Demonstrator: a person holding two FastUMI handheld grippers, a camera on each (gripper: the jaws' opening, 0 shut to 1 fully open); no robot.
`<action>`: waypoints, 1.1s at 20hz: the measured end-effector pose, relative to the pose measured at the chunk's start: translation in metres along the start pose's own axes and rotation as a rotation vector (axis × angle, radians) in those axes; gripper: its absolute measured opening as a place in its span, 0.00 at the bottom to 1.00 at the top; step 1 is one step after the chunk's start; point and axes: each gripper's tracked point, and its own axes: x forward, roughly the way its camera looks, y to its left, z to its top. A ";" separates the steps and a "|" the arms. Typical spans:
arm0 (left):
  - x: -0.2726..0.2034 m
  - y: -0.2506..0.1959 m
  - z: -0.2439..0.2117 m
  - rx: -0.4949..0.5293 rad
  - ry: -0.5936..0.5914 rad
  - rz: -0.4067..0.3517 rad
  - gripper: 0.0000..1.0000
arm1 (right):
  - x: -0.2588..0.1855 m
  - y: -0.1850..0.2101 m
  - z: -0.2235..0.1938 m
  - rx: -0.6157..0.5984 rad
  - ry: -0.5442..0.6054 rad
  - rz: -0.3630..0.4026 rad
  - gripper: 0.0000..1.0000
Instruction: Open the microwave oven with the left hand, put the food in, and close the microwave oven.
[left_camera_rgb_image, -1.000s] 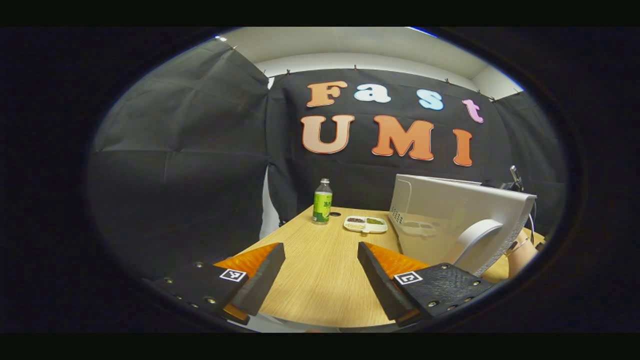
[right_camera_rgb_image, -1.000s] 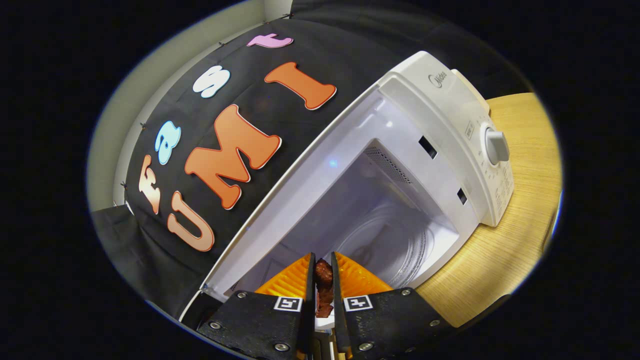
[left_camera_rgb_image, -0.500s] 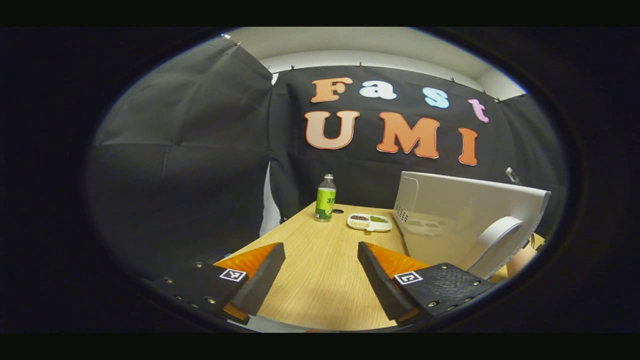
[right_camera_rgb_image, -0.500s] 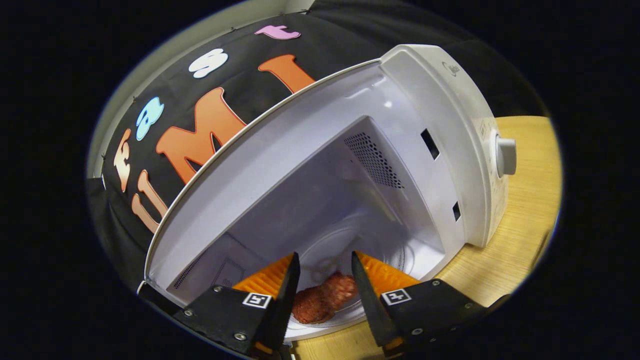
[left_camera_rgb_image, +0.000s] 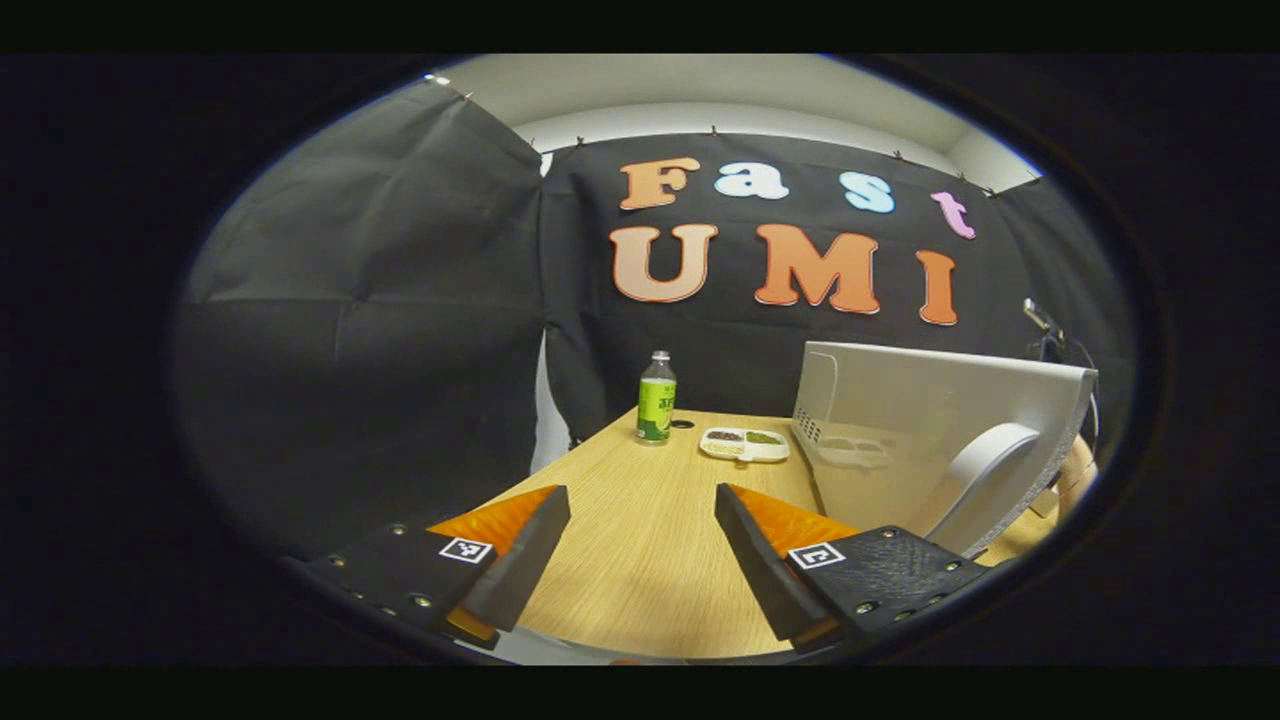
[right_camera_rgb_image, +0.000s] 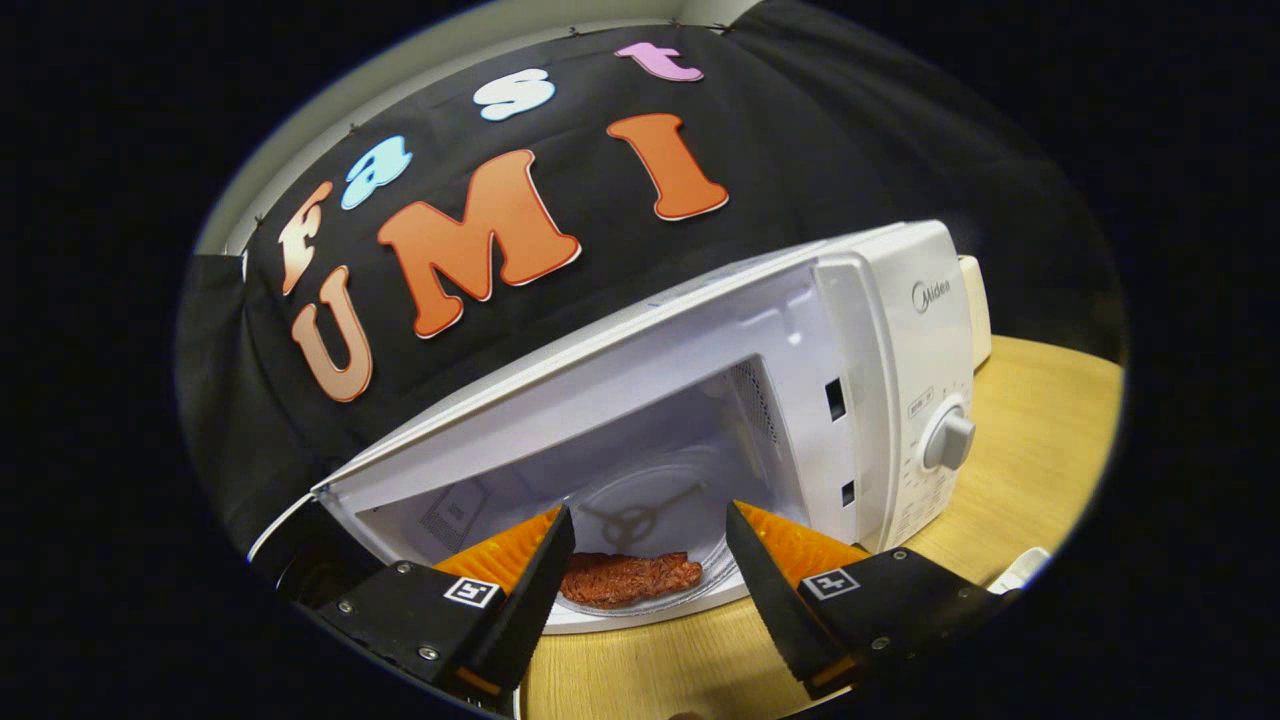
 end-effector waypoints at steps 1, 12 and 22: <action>0.000 0.000 0.001 0.006 -0.005 0.003 0.91 | -0.012 -0.001 0.007 -0.030 -0.002 0.015 0.94; 0.020 -0.031 -0.028 0.010 0.074 -0.041 0.92 | -0.125 -0.056 0.132 -0.232 -0.096 0.097 0.94; 0.004 -0.144 -0.027 0.026 0.078 -0.246 0.00 | -0.177 -0.108 0.181 -0.253 -0.159 0.079 0.94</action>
